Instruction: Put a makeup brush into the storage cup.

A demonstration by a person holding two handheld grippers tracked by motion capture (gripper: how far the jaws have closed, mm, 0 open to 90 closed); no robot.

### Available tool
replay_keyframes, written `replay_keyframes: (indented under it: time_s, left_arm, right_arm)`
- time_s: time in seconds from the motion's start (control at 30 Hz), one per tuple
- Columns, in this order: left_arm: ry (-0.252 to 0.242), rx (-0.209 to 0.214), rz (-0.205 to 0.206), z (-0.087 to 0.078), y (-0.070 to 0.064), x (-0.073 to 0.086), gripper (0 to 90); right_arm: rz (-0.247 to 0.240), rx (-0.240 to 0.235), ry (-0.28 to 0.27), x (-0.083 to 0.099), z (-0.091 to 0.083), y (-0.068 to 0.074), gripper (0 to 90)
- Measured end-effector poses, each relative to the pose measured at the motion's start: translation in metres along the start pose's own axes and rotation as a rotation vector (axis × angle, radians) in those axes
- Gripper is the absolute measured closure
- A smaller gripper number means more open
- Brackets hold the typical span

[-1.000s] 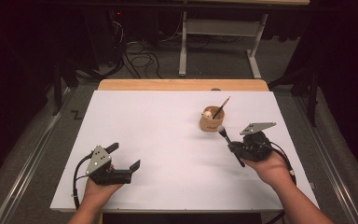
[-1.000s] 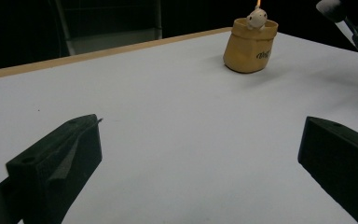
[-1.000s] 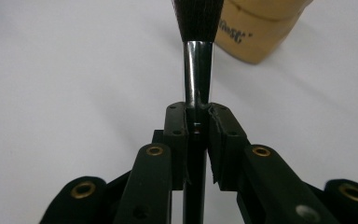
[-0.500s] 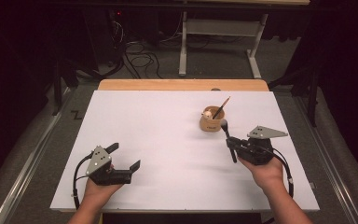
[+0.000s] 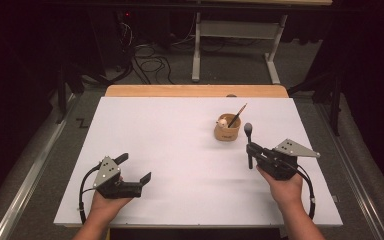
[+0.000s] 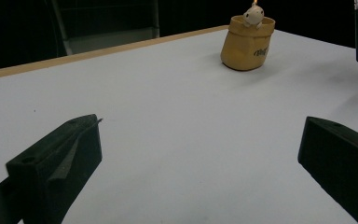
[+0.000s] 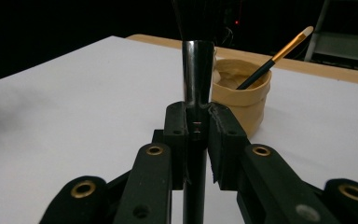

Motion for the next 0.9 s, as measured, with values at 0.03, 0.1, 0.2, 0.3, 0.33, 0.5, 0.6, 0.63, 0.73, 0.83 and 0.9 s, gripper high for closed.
replay_keyframes:
  time_s: [0.03,0.1,0.2,0.3,0.33,0.5,0.6,0.63,0.73,0.83,0.9]
  left_arm:
    - [0.002,0.001,-0.001,0.000,0.000,0.000,0.2]
    - [0.003,0.001,0.000,0.000,0.000,0.000,0.3]
    - [0.003,0.001,0.001,0.000,0.000,0.000,0.3]
    - [0.003,0.002,0.001,0.000,0.000,0.000,0.3]
    - [0.003,0.002,0.001,0.000,0.000,0.000,0.3]
    - [-0.001,0.001,-0.001,-0.001,0.000,0.000,0.3]
    - [-0.001,0.001,-0.004,0.000,0.001,0.000,0.2]
    - [-0.001,0.001,-0.004,-0.001,0.001,0.000,0.3]
    - [-0.002,0.003,-0.002,-0.001,0.001,0.000,0.3]
    - [0.000,0.004,-0.002,0.000,0.001,0.000,0.3]
    - [0.001,0.004,-0.002,0.000,0.001,0.001,0.3]
  right_arm:
    - [-0.005,-0.001,-0.011,0.000,0.000,0.000,79.6]
    - [-0.001,-0.002,-0.026,0.000,0.001,0.000,79.6]
    - [0.000,-0.002,-0.051,0.000,0.002,0.001,79.6]
    - [0.019,-0.011,-0.085,-0.002,0.002,0.001,79.6]
    - [0.026,-0.014,-0.097,-0.003,0.003,0.000,79.6]
    - [0.050,-0.013,-0.152,-0.012,0.002,-0.006,79.6]
    - [0.063,-0.003,-0.173,-0.016,0.002,-0.011,79.6]
    - [0.068,-0.004,-0.178,-0.018,0.002,-0.012,79.6]
    - [0.064,0.002,-0.187,-0.024,0.006,-0.016,79.6]
    - [0.051,0.006,-0.178,-0.027,0.011,-0.016,79.6]
    - [0.052,0.004,-0.184,-0.031,0.015,-0.016,79.6]
Point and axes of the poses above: each handheld gripper's, and its own axes: z roughly forward along the jaws, x roughly out of its underside, y roughly to its left, the point moved 5 cm from there along z, roughly forward along the jaws, and after that the axes turned 11 degrees about -x, right-handed, at the moved point
